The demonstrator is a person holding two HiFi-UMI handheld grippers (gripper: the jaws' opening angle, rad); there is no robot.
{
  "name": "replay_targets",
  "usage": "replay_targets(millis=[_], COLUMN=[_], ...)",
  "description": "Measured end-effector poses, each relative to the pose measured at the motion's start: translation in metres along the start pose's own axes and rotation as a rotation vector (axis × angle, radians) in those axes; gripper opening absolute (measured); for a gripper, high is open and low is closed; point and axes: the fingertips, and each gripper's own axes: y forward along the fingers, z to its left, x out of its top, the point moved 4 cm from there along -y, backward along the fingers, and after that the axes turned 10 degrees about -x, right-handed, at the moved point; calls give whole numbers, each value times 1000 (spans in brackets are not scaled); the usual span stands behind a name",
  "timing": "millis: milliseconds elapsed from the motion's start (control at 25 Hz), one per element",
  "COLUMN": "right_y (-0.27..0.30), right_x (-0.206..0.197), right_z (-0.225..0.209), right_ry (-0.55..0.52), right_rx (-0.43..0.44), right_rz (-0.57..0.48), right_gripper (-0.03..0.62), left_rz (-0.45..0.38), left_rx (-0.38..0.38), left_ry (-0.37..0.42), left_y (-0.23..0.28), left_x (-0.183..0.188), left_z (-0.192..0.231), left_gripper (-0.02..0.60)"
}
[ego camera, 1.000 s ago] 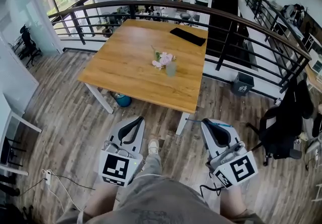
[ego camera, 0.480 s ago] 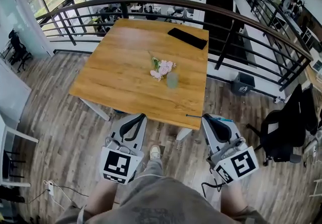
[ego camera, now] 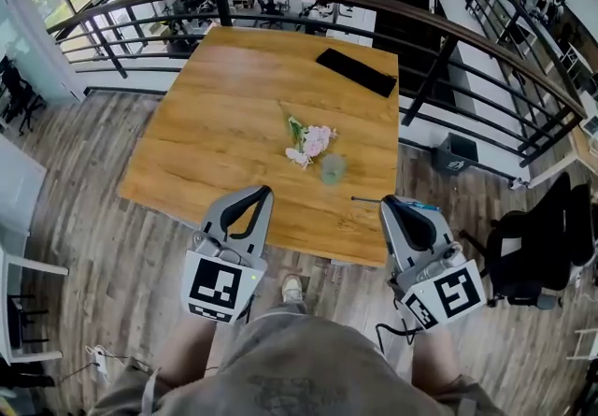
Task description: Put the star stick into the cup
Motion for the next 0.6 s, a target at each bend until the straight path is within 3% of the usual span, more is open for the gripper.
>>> replay_targets(millis=[240, 600], right_y=[39, 62], right_x=[-1, -13], right_z=[-14, -62], right_ry=[7, 30], right_rx=[-23, 2], right_rz=[10, 34], right_gripper=[40, 40], left_rz=[4, 37], left_rx=[-17, -9], left_ry=[-30, -72], left_y=[28, 70], left_x=[-9, -3], left_z=[32, 28], left_gripper=[17, 17])
